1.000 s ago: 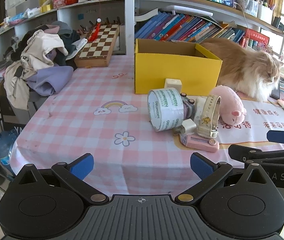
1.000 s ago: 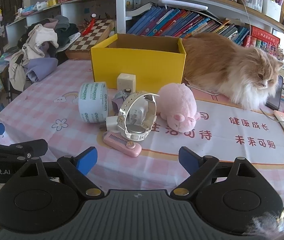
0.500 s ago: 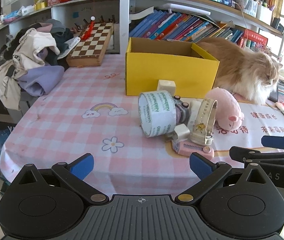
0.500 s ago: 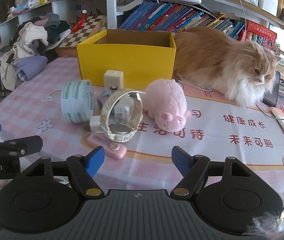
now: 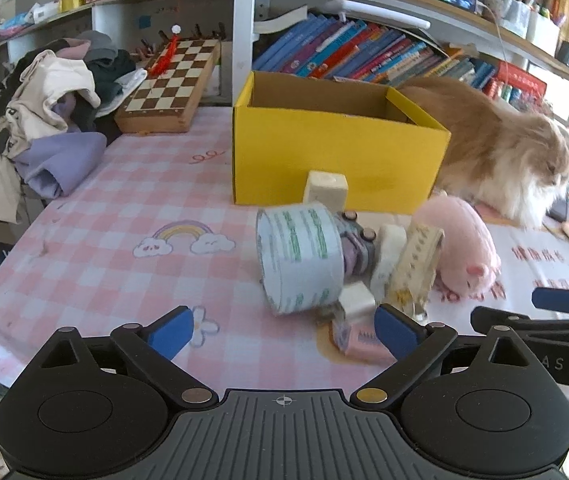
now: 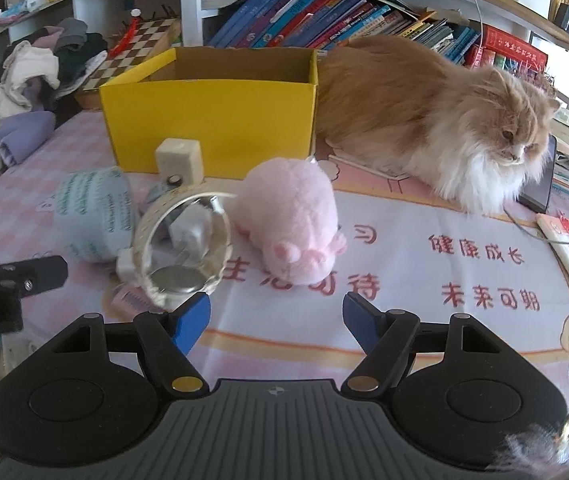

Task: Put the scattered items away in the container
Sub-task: 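Close the right gripper on the pink plush pig while the left grips the tape roll, then lift the pig and tape roll with both grippers over the yellow box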

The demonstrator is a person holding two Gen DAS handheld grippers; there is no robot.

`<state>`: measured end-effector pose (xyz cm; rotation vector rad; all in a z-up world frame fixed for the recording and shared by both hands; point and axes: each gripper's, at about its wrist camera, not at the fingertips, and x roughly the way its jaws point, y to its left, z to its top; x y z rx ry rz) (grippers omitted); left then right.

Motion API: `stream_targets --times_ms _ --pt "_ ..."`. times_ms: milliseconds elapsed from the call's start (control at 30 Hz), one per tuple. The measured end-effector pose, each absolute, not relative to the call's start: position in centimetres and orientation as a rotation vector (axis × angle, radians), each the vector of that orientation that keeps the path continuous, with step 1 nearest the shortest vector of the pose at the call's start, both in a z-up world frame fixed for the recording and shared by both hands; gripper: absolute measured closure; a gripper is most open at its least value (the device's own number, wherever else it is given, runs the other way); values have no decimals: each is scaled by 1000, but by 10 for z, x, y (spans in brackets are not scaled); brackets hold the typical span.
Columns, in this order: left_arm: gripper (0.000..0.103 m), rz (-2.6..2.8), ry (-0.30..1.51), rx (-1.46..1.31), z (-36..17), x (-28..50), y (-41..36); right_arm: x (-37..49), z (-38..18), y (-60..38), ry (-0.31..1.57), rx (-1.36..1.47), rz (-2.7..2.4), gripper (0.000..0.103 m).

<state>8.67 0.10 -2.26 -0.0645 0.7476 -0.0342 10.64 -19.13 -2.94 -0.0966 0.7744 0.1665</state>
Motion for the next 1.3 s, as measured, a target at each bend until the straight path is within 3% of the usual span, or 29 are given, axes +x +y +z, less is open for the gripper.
stream_targets --times_ms 400,800,933,1033,1133,1300 --pt "15 -6 754 -101 -28 123 -7 149 -37 -204 813 -118 175 30" --pt "32 25 780 -99 -33 144 -10 178 -45 -208 843 -119 205 35" --pt "37 30 783 -100 -33 145 -9 186 -46 -208 853 -113 222 40" --pt "51 31 778 -93 -31 146 -9 189 -46 -207 855 -111 245 50" --pt "59 32 773 -87 -29 146 -8 191 -42 -208 845 -105 257 56" --pt "60 34 762 -85 -26 147 -6 194 -31 -212 819 -91 268 61"
